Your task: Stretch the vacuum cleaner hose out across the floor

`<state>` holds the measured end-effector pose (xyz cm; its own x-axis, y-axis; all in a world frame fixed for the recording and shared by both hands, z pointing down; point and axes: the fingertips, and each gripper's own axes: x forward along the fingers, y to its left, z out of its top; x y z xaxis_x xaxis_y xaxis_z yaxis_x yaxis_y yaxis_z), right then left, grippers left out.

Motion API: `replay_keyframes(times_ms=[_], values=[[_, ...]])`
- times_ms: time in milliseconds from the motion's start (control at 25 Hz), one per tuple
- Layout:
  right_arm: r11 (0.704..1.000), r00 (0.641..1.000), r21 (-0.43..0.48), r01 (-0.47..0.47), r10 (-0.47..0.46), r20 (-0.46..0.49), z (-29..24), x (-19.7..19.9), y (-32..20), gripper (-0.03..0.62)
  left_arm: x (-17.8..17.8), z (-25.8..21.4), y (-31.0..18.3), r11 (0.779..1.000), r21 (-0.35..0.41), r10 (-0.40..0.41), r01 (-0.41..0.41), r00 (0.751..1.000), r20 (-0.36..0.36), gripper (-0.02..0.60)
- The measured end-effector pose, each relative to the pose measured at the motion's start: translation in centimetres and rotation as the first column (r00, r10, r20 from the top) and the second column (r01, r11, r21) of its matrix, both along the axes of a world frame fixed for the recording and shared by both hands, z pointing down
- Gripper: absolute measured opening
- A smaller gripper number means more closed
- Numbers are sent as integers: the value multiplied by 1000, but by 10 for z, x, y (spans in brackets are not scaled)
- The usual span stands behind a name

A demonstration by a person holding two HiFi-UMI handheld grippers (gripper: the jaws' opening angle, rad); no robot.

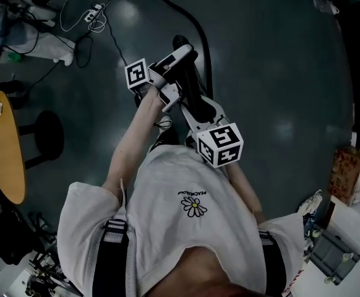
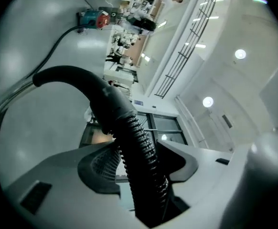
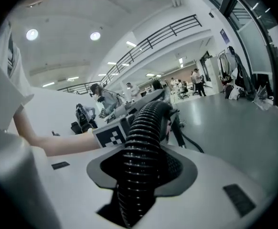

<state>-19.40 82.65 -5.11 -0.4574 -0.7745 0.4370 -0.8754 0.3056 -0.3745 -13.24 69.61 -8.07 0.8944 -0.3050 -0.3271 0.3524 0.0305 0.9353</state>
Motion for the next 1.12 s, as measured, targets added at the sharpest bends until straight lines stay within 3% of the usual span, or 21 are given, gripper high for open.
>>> replay_keyframes(times_ms=[80, 160, 280, 360, 400, 520, 560, 720, 840, 880, 920, 960, 1040, 1080, 1120], values=[[999, 998, 2, 54, -54, 9, -1, -3, 1, 150, -14, -23, 0, 995, 89, -48, 53, 997, -61, 232], [995, 996, 43, 93, -92, -19, -14, -7, -1, 150, -33, -48, -2, 975, 203, -74, 91, 993, -88, 228], [977, 980, 183, 112, -79, -182, -53, -15, -13, 150, -68, -89, -9, 924, 357, -104, 133, 989, -101, 229], [949, 942, 283, 136, -35, -334, -80, -28, -22, 150, -92, -121, -14, 885, 432, -124, 171, 983, -136, 229], [937, 933, 316, 148, -26, -358, -89, -40, -27, 150, -106, -137, -17, 864, 462, -139, 198, 978, -157, 229], [936, 975, 319, 150, -86, -204, -105, -79, -46, 155, -147, -167, -37, 798, 547, -192, 253, 967, -167, 229], [939, 983, 309, 153, -112, -149, -109, -91, -51, 160, -160, -170, -45, 789, 556, -207, 261, 965, -160, 229], [921, 978, 335, 197, -209, 0, -133, -127, -46, 166, -203, -173, -61, 810, 495, -261, 314, 949, -175, 229], [923, 951, 325, 208, -269, 154, -138, -146, -41, 166, -217, -176, -63, 821, 486, -240, 301, 953, -185, 229], [927, 929, 316, 201, -283, 240, -142, -152, -37, 166, -224, -177, -62, 827, 473, -232, 304, 951, -206, 229], [933, 884, 304, 191, -298, 359, -147, -162, -33, 166, -235, -179, -62, 837, 444, -228, 318, 942, -246, 229], [940, 807, 287, 183, -310, 503, -153, -176, -30, 166, -251, -181, -63, 850, 404, -224, 337, 927, -301, 229], [950, 594, 258, 178, -313, 741, -158, -202, -23, 166, -277, -191, -56, 871, 354, -196, 340, 902, -385, 229], [950, 524, 254, 182, -313, 792, -156, -211, -18, 164, -283, -198, -45, 871, 373, -164, 321, 905, -393, 229], [945, 499, 261, 197, -325, 803, -154, -217, -11, 164, -287, -208, -30, 859, 417, -127, 295, 914, -385, 229]])
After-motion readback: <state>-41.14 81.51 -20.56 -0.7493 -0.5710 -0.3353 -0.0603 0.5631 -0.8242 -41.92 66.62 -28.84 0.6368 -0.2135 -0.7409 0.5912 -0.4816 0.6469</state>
